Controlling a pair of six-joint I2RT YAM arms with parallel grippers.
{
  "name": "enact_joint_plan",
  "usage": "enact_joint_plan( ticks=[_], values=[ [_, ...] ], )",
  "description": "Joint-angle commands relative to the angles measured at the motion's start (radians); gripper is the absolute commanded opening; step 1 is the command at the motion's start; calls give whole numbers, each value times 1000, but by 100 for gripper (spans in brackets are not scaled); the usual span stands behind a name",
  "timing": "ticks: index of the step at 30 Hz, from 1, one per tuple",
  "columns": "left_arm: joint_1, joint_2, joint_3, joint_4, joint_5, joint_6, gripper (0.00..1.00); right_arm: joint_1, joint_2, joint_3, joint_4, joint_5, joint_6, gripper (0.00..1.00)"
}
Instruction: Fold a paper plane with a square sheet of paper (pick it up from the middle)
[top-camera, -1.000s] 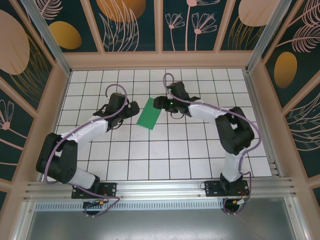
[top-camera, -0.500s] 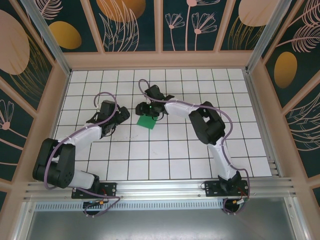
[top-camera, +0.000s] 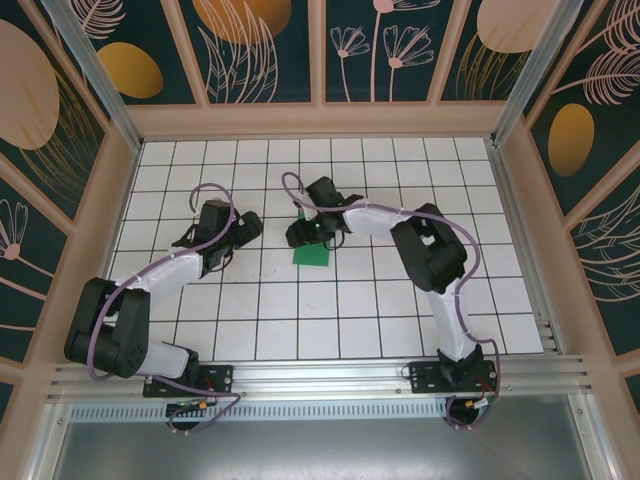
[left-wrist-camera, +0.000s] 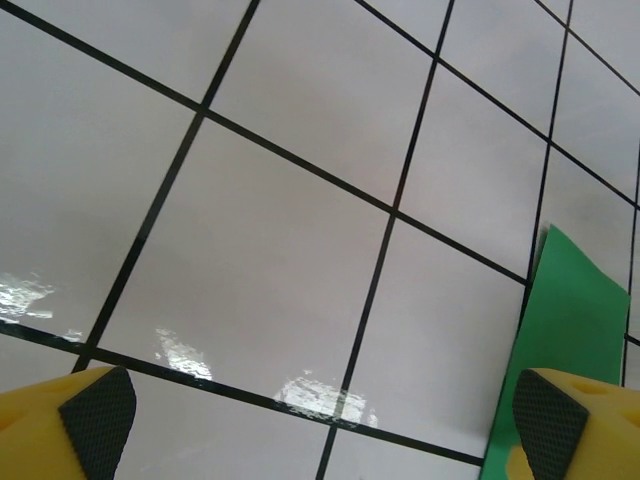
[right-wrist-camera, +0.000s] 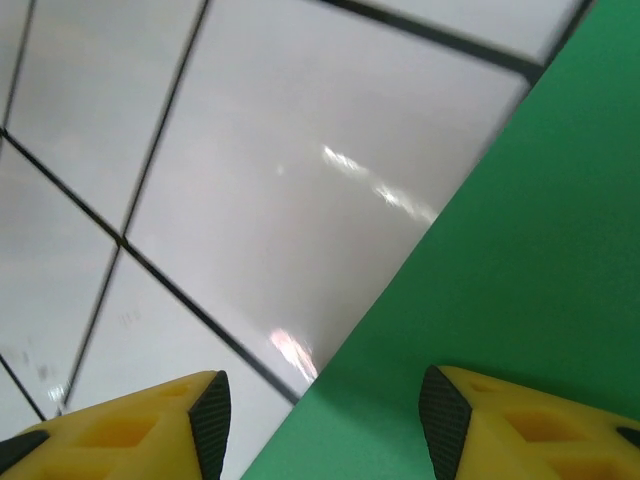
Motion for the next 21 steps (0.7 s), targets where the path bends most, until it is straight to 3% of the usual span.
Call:
enact_joint_plan(
  ticks=[1,8,13,21],
  values=[
    [6,19,1,61,90,24,98,-34,-38,-68,-129,-19,-91,57],
    [-1,79,20,205,366,27,93,-79,-238,-181,53,3,187,59],
    [-54,134,76,277,465,15,87,-168,-390,-347,115,48,371,60],
    [-182,376,271,302,541,-32,60,-229,-476,-507,170,-8,516,60]
  ],
)
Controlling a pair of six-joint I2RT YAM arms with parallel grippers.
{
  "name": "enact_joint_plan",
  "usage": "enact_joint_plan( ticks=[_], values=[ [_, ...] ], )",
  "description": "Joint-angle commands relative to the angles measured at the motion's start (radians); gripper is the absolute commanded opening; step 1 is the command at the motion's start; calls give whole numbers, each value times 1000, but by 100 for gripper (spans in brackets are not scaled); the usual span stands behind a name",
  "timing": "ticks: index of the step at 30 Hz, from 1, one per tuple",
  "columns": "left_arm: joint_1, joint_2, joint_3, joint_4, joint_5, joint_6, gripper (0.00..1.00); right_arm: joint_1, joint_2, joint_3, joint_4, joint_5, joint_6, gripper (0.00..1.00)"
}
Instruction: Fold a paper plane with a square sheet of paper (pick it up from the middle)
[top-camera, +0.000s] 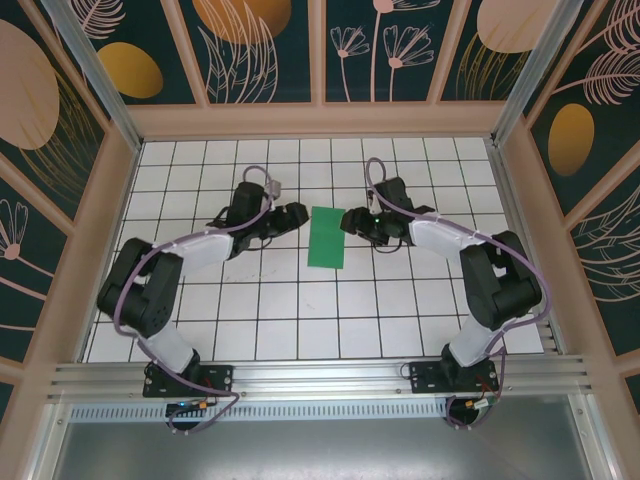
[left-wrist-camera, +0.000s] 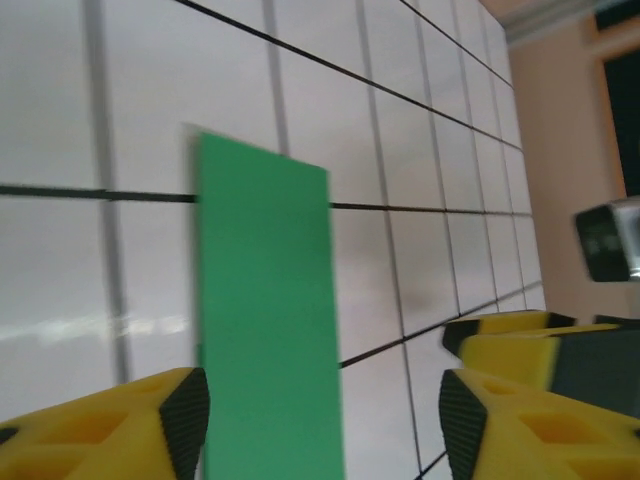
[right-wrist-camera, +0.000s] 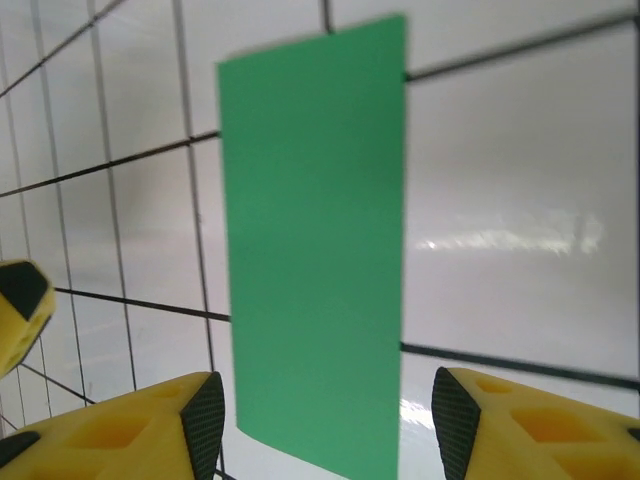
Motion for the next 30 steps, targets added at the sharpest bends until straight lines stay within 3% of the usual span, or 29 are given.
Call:
enact_joint_plan(
  ticks=[1,9,25,30],
  values=[
    [-37,104,90,35,65,-30,57,6,-27,-48,39,-29,99,60],
    [-69,257,222,-50,54,-41,50,9,-14,-92,79,-70,144,59],
    [-78,345,253,-193,-102,-40,55,56,35,-77,42,-90,170,55],
    [-78,354,244,-195,-103,-55,56,71,48,-73,26,-92,175,55]
  ],
)
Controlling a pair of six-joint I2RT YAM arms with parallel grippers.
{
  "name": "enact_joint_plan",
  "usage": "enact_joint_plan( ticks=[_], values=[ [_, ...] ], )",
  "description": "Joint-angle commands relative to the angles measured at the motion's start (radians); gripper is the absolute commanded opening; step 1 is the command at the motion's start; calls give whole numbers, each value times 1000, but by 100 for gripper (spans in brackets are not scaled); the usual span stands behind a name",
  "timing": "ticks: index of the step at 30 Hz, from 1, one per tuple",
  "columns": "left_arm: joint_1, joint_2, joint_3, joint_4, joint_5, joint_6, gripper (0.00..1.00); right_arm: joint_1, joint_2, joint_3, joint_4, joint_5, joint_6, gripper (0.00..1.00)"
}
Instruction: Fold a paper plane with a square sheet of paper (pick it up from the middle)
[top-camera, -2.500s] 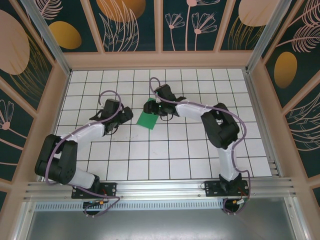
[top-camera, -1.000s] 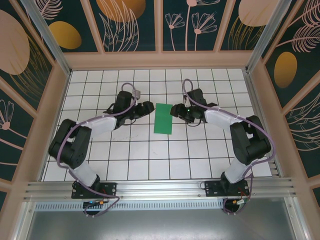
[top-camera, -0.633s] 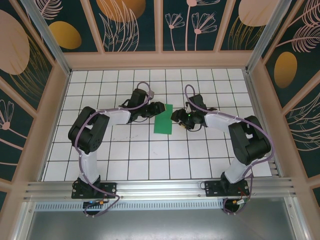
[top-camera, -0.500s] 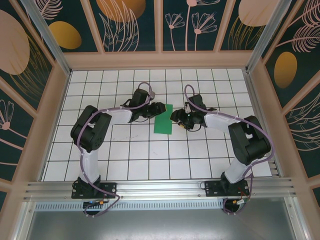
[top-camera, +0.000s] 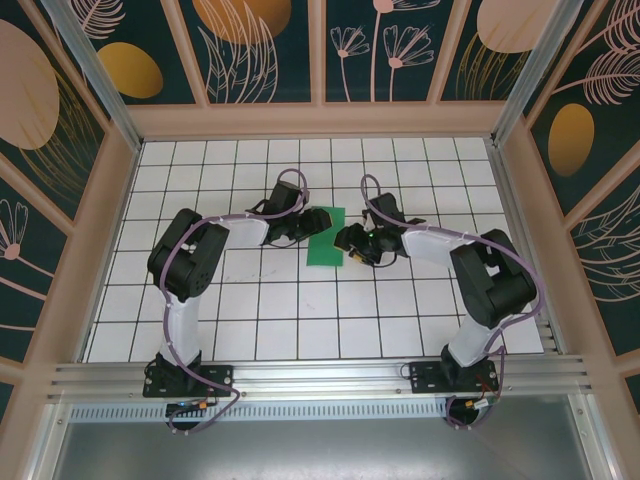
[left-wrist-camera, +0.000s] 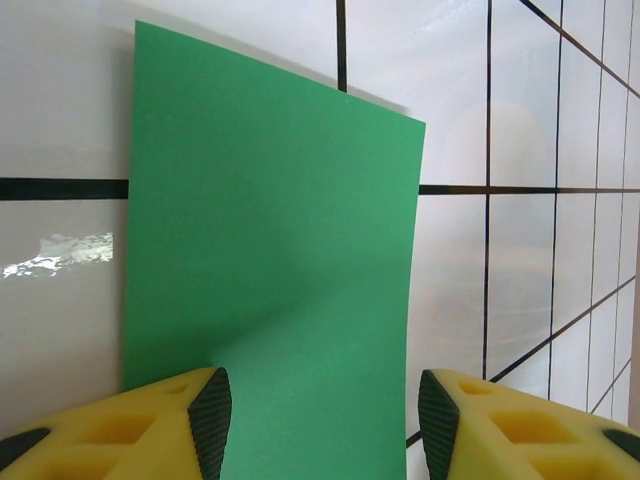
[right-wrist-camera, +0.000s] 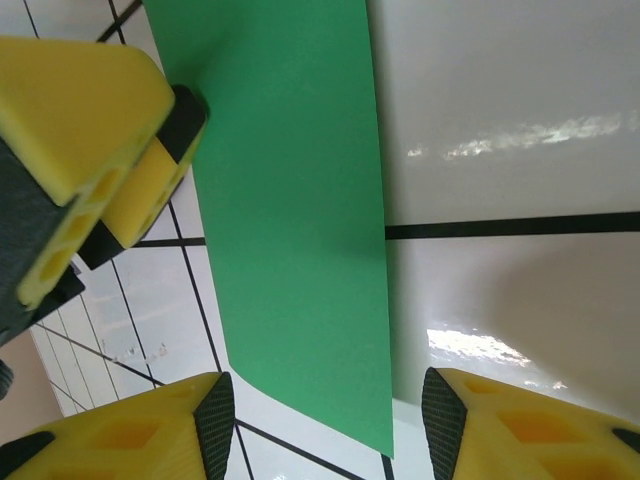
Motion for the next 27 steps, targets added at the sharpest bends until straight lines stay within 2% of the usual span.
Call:
enact_joint_plan(
  ticks=[1,13,27],
  values=[
    [0,33,-6,-69,-47,-13,56,13,26,9,-29,-13,19,55],
    [0,42,-13,-70,-44,-16,56,31,48,-3,4,-57,39,53],
    [0,32,-20,-75,-52,-16,56,33,18,-94,168,-115,131,46]
  ],
)
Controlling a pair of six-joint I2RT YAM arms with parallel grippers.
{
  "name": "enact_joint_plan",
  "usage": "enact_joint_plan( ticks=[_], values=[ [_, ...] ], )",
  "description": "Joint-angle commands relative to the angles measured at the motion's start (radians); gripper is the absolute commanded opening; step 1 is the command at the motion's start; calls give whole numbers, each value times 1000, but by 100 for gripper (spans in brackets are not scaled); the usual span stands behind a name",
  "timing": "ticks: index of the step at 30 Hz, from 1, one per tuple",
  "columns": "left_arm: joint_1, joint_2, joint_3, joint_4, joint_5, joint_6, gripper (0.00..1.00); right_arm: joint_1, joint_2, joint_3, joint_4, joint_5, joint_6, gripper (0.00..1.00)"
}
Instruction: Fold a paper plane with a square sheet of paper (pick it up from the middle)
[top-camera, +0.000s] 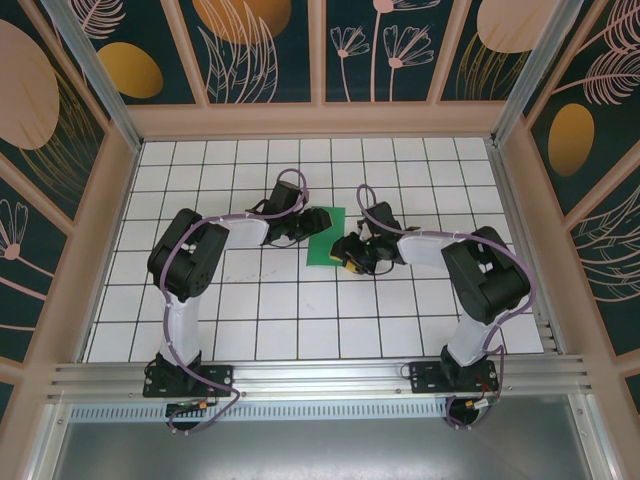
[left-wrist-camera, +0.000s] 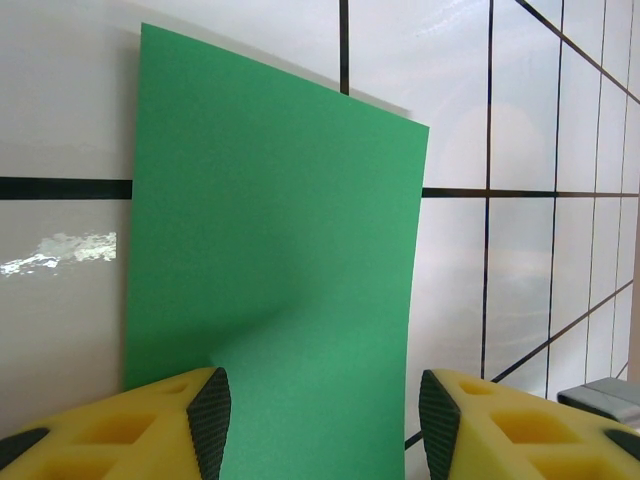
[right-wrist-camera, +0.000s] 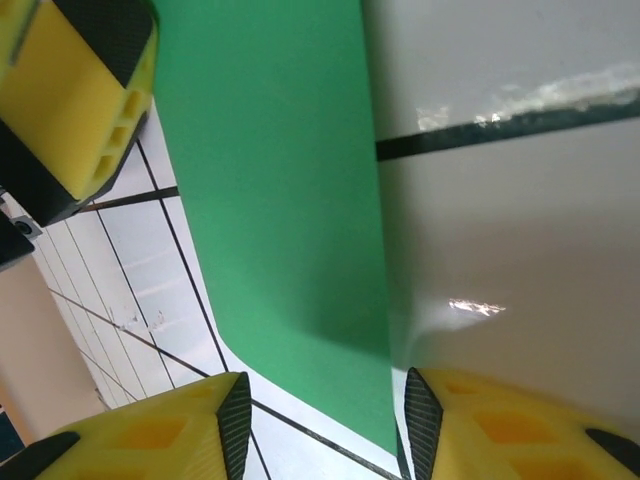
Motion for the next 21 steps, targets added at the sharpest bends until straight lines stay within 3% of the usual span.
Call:
enact_joint_plan(
  ticks=[1,7,14,21],
  values=[
    [0,32,-20,-75,-52,-8,56,8,-20,-32,79,-29,51,44],
    [0,19,-30,-73,-58,-14,56,6,-49,-87,166,-17,117,27],
    [0,-58,-63,-40,-29,-4,56,3,-84,-101,129,24,107,1],
    [0,-119,-77,74,74,9,58,0,-66,-82,40,-39,35,0]
  ],
)
